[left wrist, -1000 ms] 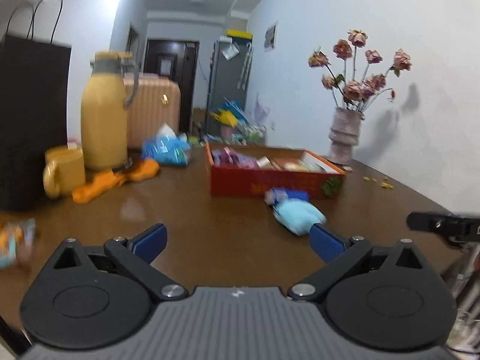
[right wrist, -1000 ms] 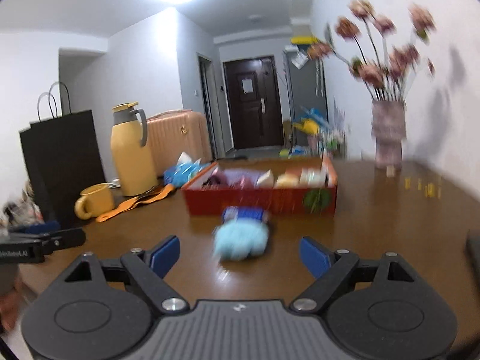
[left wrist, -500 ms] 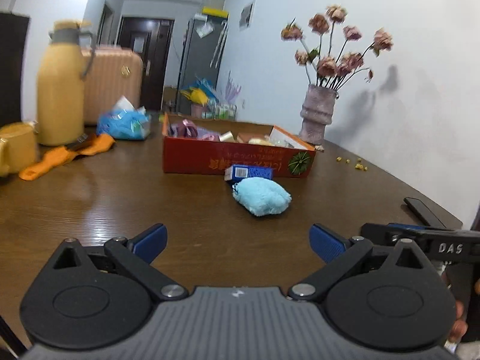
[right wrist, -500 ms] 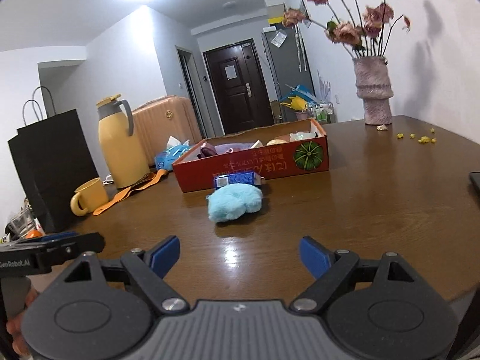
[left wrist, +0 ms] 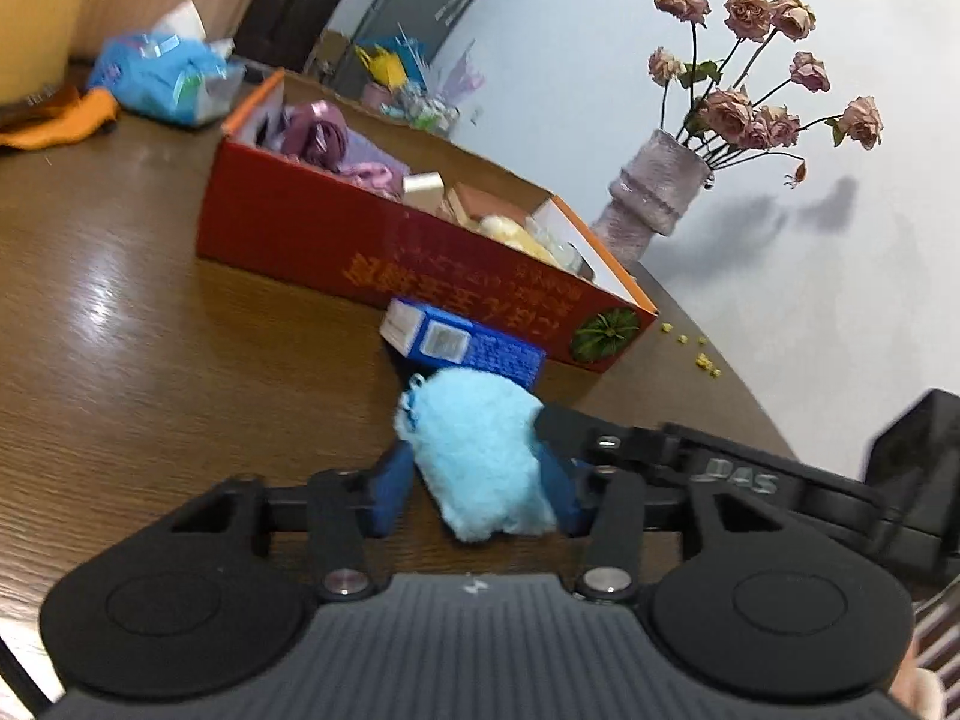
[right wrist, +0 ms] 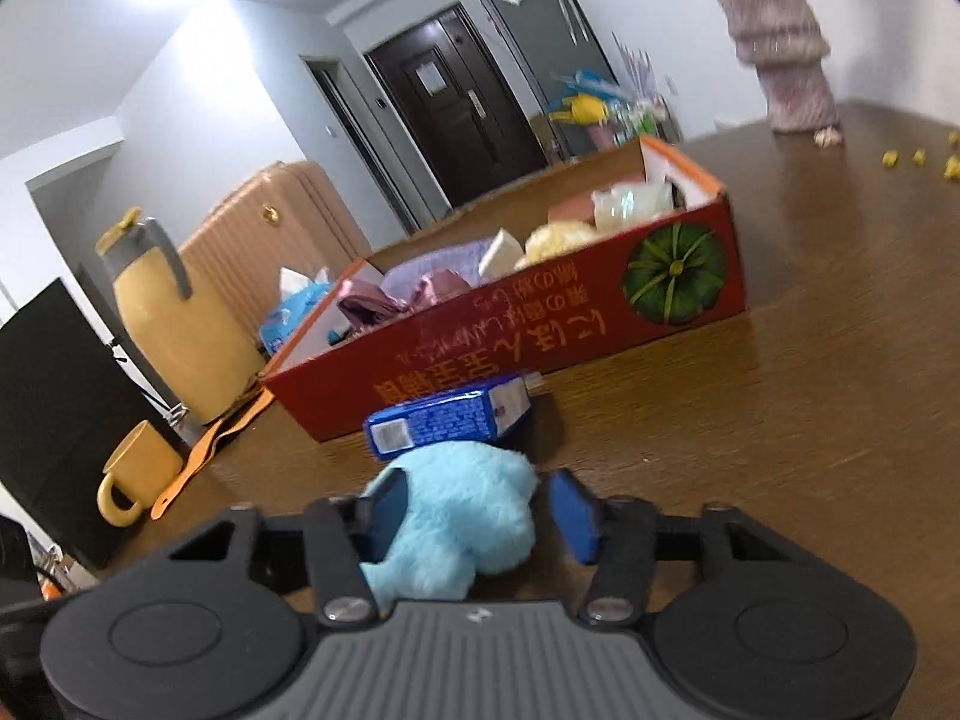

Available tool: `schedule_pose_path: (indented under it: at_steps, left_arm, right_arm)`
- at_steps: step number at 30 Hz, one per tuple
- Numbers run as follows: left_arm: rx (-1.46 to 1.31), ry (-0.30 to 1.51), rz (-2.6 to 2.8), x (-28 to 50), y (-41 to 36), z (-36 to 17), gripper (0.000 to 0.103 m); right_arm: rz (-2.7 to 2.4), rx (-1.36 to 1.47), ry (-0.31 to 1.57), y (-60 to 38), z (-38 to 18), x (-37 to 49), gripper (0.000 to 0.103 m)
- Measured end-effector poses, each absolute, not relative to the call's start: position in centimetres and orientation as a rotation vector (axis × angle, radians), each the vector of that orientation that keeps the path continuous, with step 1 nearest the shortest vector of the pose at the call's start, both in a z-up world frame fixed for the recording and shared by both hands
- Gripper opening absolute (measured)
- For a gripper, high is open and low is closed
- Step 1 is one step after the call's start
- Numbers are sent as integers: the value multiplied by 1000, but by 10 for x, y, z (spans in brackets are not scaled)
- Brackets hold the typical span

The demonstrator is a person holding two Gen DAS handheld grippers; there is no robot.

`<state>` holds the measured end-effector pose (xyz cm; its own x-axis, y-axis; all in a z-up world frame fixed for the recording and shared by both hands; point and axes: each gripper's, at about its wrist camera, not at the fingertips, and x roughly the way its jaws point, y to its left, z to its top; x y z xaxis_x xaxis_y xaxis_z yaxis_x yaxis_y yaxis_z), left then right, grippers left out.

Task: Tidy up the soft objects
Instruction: 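Grasp the light-blue fuzzy plush with the right tool, then carry the blue plush into the box and open the right tool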

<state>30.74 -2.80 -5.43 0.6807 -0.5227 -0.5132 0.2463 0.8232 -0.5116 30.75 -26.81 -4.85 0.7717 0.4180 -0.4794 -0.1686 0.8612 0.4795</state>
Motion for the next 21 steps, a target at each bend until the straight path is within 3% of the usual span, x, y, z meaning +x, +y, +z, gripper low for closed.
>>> schedule_pose_path:
  at_steps: [2, 6, 9, 10, 12, 18, 19, 21]
  left_arm:
    - [-429, 731, -454, 302, -26, -55, 31]
    - [-437, 761, -501, 264, -8, -54, 32]
    - [-462, 761, -496, 241, 9, -55, 37]
    - [-462, 759, -484, 238, 13, -55, 39]
    - [-465, 755, -488, 237, 16, -55, 43]
    - [-469, 762, -493, 254, 6, -55, 43]
    - [-473, 767, -482, 256, 5, -56, 42]
    - [-478, 776, -491, 257, 5, -58, 29]
  right_arm:
    - [353, 438, 646, -265, -54, 312, 27]
    - [397, 412, 670, -258, -57, 273, 27]
    - [440, 439, 674, -261, -61, 232, 31]
    - [434, 448, 675, -262, -64, 222, 37]
    - [407, 444, 673, -264, -66, 210, 37]
    - [420, 479, 637, -267, -62, 220, 38]
    - [418, 480, 642, -267, -62, 224, 38]
    - [424, 496, 651, -265, -65, 229, 36]
